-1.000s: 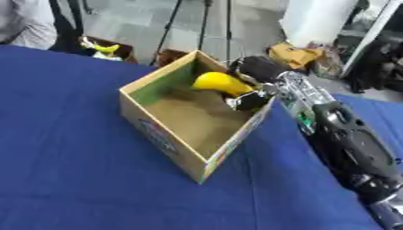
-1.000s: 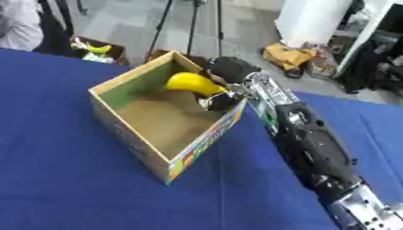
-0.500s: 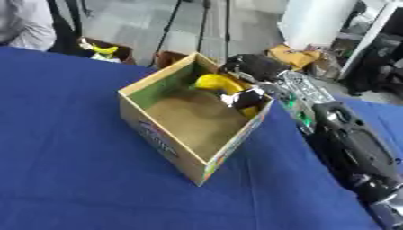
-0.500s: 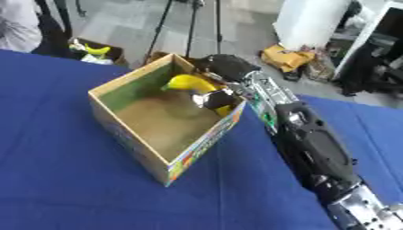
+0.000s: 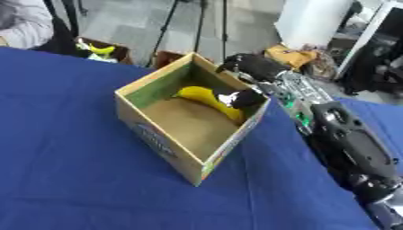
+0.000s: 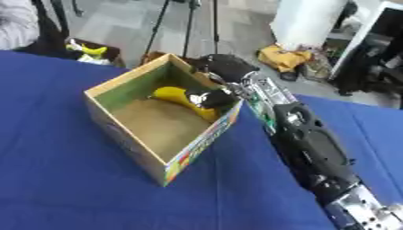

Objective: Pick up objects on the table and place them in the box.

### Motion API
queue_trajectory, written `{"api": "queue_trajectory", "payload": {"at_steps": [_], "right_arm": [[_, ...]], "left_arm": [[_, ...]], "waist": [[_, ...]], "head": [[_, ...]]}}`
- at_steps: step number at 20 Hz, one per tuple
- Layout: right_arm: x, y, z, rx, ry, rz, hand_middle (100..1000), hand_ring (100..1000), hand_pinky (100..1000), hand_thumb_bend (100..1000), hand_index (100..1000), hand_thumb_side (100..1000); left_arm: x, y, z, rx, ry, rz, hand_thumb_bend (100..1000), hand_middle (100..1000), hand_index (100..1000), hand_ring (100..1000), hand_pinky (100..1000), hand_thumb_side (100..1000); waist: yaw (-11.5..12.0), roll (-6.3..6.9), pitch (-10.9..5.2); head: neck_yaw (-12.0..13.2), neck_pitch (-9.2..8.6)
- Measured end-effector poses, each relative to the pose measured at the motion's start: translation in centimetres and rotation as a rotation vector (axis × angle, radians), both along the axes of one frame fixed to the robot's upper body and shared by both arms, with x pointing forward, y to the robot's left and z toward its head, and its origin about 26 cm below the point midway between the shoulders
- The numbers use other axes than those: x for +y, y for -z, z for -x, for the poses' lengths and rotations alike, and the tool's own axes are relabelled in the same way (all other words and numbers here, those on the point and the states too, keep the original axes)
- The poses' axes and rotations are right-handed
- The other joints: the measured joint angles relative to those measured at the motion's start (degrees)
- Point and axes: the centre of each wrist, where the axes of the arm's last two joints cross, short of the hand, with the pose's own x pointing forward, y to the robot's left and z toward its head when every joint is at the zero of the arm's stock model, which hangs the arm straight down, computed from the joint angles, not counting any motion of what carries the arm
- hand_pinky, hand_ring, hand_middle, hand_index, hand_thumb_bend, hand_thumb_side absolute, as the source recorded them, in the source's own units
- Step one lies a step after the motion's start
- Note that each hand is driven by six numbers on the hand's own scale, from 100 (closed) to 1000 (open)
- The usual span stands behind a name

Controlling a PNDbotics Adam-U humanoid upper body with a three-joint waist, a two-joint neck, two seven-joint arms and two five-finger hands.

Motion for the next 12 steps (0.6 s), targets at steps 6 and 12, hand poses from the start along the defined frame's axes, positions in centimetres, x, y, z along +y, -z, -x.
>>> {"api": "queue_trajectory", "payload": {"at_steps": [6,12], "right_arm": [[0.4,-1.7,1.7,-0.071,-0.091,-0.126,675,818,722,100,832,752],[1.0,-3.6,5.8,-0.177,-0.211,-0.299,635,791,718,100,809,705]], "left_arm": [[0.1,0.2,0.1,0.009,-0.010,0.002,100,411,472,300,254,1000],[0.5,0.5,0.3,0.021,-0.031,0.013,100,412,472,301,255,1000]], "waist": [[-1.75,0.65,-1.17],[-4.11,1.86,-2.95]], "head": [[1.18,0.67],[5.31,2.41]]}}
